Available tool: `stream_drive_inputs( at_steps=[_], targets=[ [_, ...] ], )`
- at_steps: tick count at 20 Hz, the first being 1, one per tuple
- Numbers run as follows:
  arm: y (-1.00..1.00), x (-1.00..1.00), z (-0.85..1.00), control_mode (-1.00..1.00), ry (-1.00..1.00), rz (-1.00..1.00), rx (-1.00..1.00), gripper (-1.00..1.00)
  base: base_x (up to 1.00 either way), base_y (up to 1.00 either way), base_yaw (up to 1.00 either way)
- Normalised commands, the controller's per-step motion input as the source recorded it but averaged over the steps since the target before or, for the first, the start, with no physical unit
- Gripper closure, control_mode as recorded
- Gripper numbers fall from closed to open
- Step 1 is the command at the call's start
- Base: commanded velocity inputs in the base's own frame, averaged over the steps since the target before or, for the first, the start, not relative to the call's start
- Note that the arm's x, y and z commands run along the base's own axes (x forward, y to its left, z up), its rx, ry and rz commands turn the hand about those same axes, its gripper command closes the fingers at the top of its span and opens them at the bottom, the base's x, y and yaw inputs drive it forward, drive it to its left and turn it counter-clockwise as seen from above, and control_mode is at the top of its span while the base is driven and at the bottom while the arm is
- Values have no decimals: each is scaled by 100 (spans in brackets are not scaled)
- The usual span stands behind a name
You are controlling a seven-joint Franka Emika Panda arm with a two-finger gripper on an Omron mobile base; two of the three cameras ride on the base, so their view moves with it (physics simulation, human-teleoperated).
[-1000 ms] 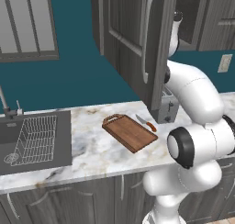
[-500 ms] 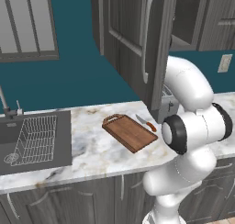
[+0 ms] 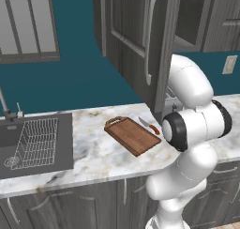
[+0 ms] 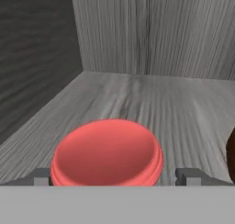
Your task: Pick the bread, place it on the cutting board, pick the jam, place it on the counter, and close the cabinet.
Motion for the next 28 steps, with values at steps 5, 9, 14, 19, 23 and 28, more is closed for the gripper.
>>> stream_drive_inputs(
  at_steps=[5,9,14,19,23,28],
  targets=[
    [8,0,0,-100,1,3,0,100,0,0,0],
    [0,0,0,-100,-1,1,0,100,0,0,0],
    [-11,-29,0,-100,-9,0,0,100,0,0,0],
    [-20,-47,0,-100,-10,0,0,100,0,0,0],
    [-22,-52,0,-100,-12,0,0,100,0,0,0],
    [-29,-57,0,-100,-10,0,0,100,0,0,0]
  ],
)
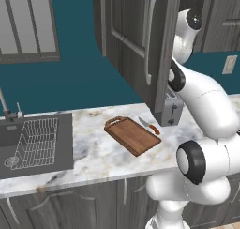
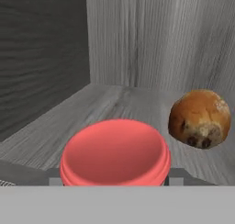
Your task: Pick the bread, place it on the cutting board, pick the jam, place it on the counter, and close the cabinet.
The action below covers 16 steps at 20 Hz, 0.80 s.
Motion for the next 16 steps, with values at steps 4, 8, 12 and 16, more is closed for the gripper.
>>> stream_drive_inputs(
  at_steps=[4,8,12,16],
  targets=[
    [-32,-64,0,-100,-2,0,1,100,0,0,0],
    [-41,-63,0,-100,0,0,3,100,0,0,0],
    [-44,-51,0,-100,0,0,4,100,0,0,0],
    [-44,-44,0,-100,0,0,3,100,0,0,0]
  ],
)
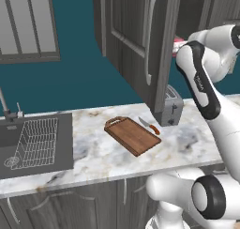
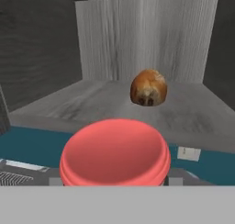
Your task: Pick the bread, place it on the cutting board, pick the jam, place it on the counter, and close the cabinet.
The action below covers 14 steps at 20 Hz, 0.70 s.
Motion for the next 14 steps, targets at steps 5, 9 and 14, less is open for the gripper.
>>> stream_drive_inputs(
  at_steps=[5,9,14],
  targets=[
    [-33,-22,-2,-100,6,0,0,100,0,0,0],
    [-36,-23,-7,-100,7,0,1,100,0,0,0],
    [-26,-22,-16,-100,7,0,0,100,0,0,0]
  ],
)
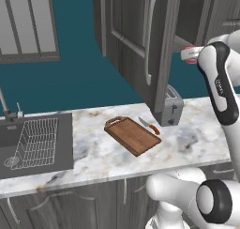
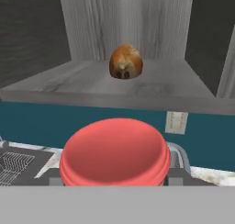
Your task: Pick the bread, place it on the cutting board, pick the jam, place it on the counter, and close the cabinet.
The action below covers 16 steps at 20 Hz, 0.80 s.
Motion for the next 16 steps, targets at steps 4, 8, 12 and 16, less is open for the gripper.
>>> stream_drive_inputs(
  at_steps=[4,8,12,16],
  targets=[
    [-13,-13,-25,-100,9,0,0,100,0,0,0],
    [-11,0,-28,-100,8,0,0,100,0,0,0],
    [-19,2,-28,-100,8,0,1,100,0,0,0],
    [-23,2,-31,-100,5,0,0,100,0,0,0]
  ],
)
